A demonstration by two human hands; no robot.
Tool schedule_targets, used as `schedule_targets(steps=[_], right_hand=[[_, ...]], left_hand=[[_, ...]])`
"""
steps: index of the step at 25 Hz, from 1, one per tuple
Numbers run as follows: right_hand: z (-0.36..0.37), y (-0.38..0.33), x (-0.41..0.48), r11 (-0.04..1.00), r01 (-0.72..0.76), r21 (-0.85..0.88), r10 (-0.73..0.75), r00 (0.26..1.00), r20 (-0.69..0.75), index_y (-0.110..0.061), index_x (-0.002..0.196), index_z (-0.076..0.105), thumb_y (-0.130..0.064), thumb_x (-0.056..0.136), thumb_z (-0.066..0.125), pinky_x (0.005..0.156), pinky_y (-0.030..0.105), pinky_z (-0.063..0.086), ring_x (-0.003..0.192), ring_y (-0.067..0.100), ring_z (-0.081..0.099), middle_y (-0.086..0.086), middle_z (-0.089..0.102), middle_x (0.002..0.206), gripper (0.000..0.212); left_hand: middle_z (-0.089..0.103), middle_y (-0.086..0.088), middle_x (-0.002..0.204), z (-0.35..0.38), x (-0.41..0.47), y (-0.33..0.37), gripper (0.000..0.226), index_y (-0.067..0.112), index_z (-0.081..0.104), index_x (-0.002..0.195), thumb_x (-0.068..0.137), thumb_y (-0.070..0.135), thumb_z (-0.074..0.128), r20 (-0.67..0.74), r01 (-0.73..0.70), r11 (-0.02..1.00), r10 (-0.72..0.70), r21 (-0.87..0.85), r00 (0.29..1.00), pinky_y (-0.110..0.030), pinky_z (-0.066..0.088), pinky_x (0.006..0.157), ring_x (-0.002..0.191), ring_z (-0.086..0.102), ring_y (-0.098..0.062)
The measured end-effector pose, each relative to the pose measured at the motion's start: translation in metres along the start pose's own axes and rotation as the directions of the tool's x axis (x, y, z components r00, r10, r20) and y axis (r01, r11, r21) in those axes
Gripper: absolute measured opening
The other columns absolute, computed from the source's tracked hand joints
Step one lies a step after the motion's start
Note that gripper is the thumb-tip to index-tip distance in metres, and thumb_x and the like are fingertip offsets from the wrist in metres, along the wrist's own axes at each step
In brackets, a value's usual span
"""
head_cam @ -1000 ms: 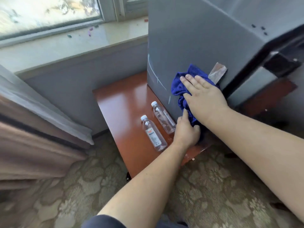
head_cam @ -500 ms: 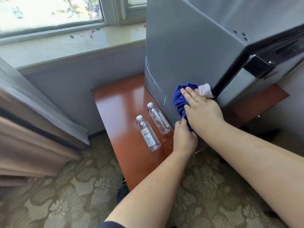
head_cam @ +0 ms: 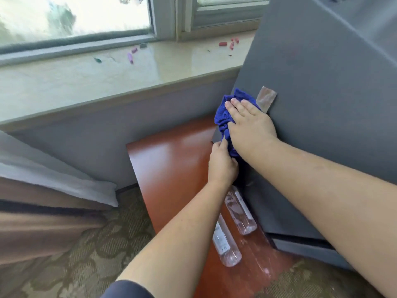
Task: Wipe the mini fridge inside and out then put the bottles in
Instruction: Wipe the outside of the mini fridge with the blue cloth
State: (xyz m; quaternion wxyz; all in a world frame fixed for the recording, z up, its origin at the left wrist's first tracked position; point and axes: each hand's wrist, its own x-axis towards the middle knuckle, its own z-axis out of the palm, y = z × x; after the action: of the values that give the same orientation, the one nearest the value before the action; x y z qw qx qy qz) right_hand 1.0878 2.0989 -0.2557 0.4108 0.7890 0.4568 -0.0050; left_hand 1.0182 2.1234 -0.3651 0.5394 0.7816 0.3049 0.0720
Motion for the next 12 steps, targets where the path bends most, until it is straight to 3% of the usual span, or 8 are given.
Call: schedule_targets(steps=[7,12], right_hand=[[-0.012,-0.007,0.084,0.999,0.025,-0.042,-0.024,1.000,0.009,-0.009,0.160,0.018,-0.029,0.110,0.017,0.124,0.046,-0.009,0.157,0.033,-0.009,0.019,-0.012,0.168,0.055],[0.019,-0.034,0.086,0.997,0.065,-0.043,-0.065,0.998,-0.004,-0.008,0.161,0.007,-0.028,0.110,0.012,0.126,0.048,-0.008,0.156,0.035,-0.010,0.021,-0.014,0.167,0.055]], left_hand=[[0.064,-0.017,0.125,-0.023,0.083,-0.027,0.048,0.014,0.055,0.140,0.092,0.004,0.056,0.003,0.079,0.997,-0.079,-0.022,0.997,-0.040,0.046,0.094,0.115,0.058,-0.038],[0.068,-0.010,0.126,-0.001,0.093,-0.060,0.050,0.021,0.055,0.142,0.094,0.008,0.057,-0.007,0.153,0.983,-0.155,-0.100,0.988,-0.026,0.042,0.087,0.117,0.061,-0.031]])
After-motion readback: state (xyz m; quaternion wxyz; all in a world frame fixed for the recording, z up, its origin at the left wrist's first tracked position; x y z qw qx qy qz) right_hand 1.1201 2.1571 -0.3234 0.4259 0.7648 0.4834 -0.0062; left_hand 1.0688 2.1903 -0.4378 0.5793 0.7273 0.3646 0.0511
